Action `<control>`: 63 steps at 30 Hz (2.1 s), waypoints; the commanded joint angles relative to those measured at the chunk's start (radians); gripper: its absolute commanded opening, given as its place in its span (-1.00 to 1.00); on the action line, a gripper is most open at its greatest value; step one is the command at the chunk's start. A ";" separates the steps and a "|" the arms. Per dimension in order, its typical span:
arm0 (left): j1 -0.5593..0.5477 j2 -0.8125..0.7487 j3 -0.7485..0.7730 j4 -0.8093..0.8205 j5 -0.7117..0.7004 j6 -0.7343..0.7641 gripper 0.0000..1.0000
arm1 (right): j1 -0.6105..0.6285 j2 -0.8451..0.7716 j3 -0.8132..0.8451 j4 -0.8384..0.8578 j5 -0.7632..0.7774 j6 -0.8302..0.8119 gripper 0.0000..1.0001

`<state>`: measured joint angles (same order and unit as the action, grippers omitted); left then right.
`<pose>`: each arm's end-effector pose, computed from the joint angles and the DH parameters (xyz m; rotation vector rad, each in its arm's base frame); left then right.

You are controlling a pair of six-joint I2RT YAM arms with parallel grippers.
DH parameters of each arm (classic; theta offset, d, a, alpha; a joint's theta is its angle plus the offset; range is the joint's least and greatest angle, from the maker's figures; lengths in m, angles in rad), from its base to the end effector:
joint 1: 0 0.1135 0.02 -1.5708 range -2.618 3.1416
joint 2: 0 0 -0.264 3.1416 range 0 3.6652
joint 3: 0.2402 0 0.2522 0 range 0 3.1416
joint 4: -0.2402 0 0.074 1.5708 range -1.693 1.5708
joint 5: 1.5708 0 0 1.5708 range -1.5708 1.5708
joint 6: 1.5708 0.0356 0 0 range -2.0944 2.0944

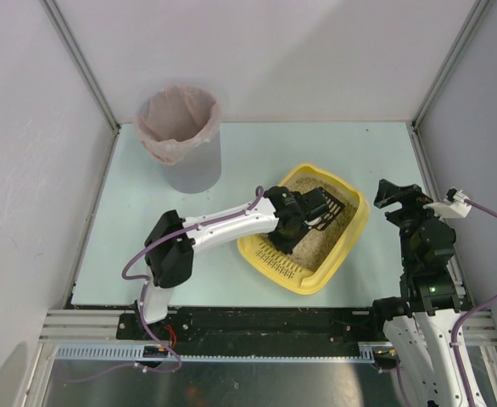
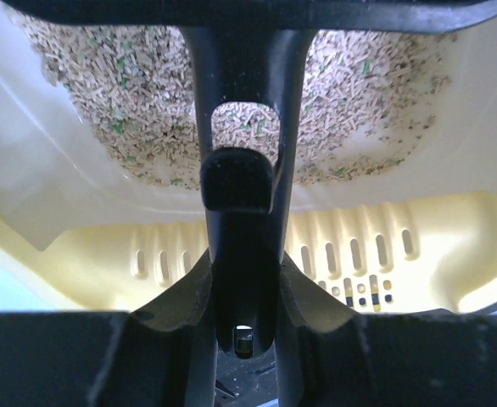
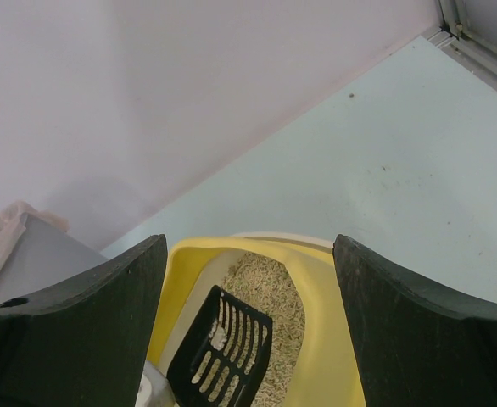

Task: Clean the litter box

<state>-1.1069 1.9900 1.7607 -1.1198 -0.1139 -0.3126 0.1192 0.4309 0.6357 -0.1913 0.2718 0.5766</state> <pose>0.1842 -0.3592 0.2507 1.1041 2.6799 -0.0849 0.1164 0.0043 0.3338 0.5616 1.4635 0.3370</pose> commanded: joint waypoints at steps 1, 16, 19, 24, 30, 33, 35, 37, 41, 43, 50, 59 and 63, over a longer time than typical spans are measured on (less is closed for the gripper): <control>-0.004 -0.042 0.092 -0.008 -0.017 0.012 -1.00 | -0.001 -0.011 -0.001 0.038 0.004 0.011 0.68; 0.033 -0.108 0.103 -0.100 0.028 -0.011 -1.00 | -0.001 -0.004 -0.001 0.036 -0.002 0.014 0.68; 0.051 -0.118 0.103 -0.135 0.022 -0.028 -1.00 | -0.001 -0.006 -0.001 0.036 -0.002 0.016 0.68; 0.105 -0.158 0.109 -0.175 0.025 -0.029 -1.00 | -0.001 -0.003 -0.001 0.036 -0.002 0.017 0.68; 0.174 -0.180 0.164 -0.218 0.040 -0.029 -1.00 | -0.001 -0.006 -0.001 0.038 -0.005 0.020 0.68; 0.214 -0.177 0.206 -0.238 0.052 -0.029 -1.00 | -0.001 -0.006 -0.002 0.039 -0.008 0.020 0.68; 0.237 -0.183 0.227 -0.241 0.059 -0.031 -1.00 | -0.001 -0.004 -0.001 0.038 -0.009 0.020 0.68; 0.278 -0.191 0.232 -0.241 0.072 -0.040 -1.00 | -0.001 -0.006 -0.001 0.038 -0.008 0.020 0.68; 0.354 -0.198 0.258 -0.239 0.085 -0.051 -1.00 | -0.001 -0.001 -0.001 0.039 -0.011 0.026 0.68; 0.400 -0.204 0.279 -0.235 0.100 -0.051 -1.00 | -0.001 0.000 -0.001 0.041 -0.017 0.026 0.68; 0.563 -0.224 0.402 -0.198 0.197 -0.057 -1.00 | 0.000 0.008 -0.001 0.041 -0.019 0.029 0.68; 0.766 -0.185 0.496 -0.088 0.494 -0.088 -1.00 | 0.004 0.003 -0.001 0.044 -0.037 0.037 0.67; 0.834 -0.157 0.531 -0.019 0.665 -0.144 -1.00 | 0.005 0.000 -0.001 0.044 -0.033 0.037 0.67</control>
<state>-0.3267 1.8256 2.2211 -1.2423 0.3099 -0.3874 0.1204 0.4393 0.6357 -0.1886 0.2413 0.6029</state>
